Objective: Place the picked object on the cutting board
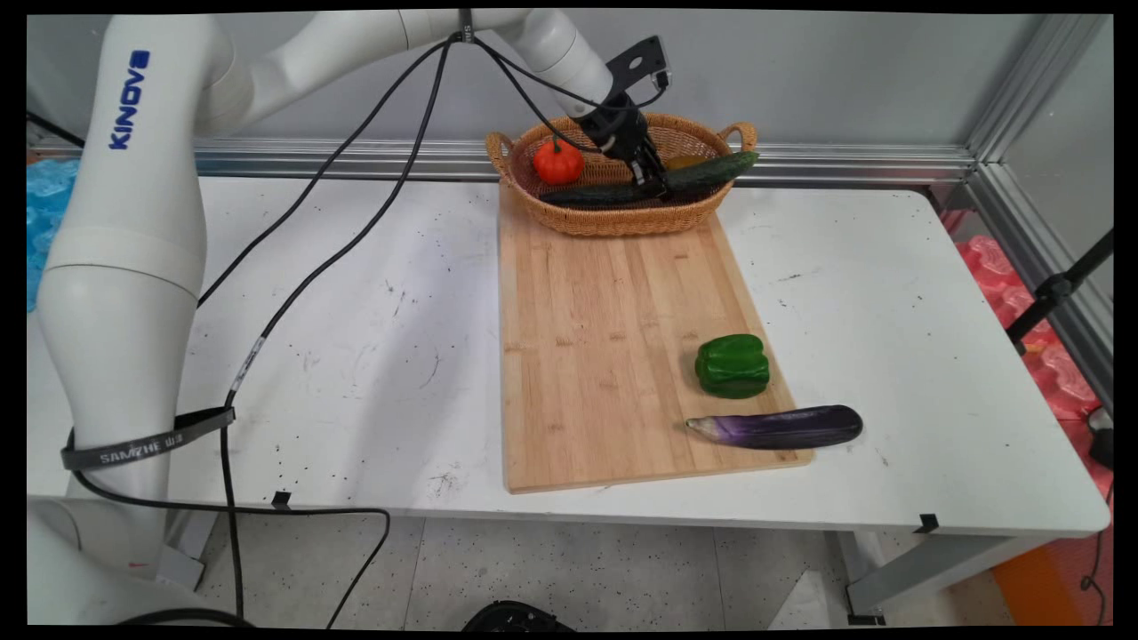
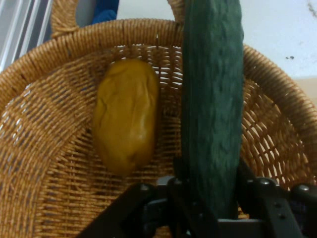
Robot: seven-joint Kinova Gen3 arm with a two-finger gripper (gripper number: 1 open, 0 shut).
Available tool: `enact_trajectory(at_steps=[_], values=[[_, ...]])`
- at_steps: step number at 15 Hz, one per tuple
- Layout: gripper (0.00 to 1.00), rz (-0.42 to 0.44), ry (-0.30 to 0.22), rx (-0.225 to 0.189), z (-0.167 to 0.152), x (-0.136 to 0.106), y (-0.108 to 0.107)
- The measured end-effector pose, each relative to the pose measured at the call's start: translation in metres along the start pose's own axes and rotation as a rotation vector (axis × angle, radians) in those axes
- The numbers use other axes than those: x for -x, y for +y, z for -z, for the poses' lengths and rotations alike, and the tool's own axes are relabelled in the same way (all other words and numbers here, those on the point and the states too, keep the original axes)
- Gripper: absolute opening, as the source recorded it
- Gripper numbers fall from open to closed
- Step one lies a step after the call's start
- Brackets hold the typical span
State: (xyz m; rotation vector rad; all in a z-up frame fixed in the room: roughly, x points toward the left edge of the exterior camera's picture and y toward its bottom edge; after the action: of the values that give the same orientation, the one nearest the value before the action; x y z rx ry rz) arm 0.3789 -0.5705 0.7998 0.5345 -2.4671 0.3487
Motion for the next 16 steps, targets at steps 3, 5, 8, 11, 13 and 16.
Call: enact_trajectory(at_steps=[3,5,8,11,13,16], values=[[0.00,-0.009,0.002,0.006,0.000,-0.001,-0.001],[0.00,-0.012,0.003,0.007,0.001,-0.003,-0.002],[0.00,-0.020,0.009,0.002,0.008,-0.010,-0.002],[0.00,-0.027,0.021,-0.009,0.019,-0.024,0.000],[0.00,-0.030,0.029,-0.017,0.029,-0.038,0.004],[0.00,-0.036,0.038,-0.019,0.045,-0.062,0.015]])
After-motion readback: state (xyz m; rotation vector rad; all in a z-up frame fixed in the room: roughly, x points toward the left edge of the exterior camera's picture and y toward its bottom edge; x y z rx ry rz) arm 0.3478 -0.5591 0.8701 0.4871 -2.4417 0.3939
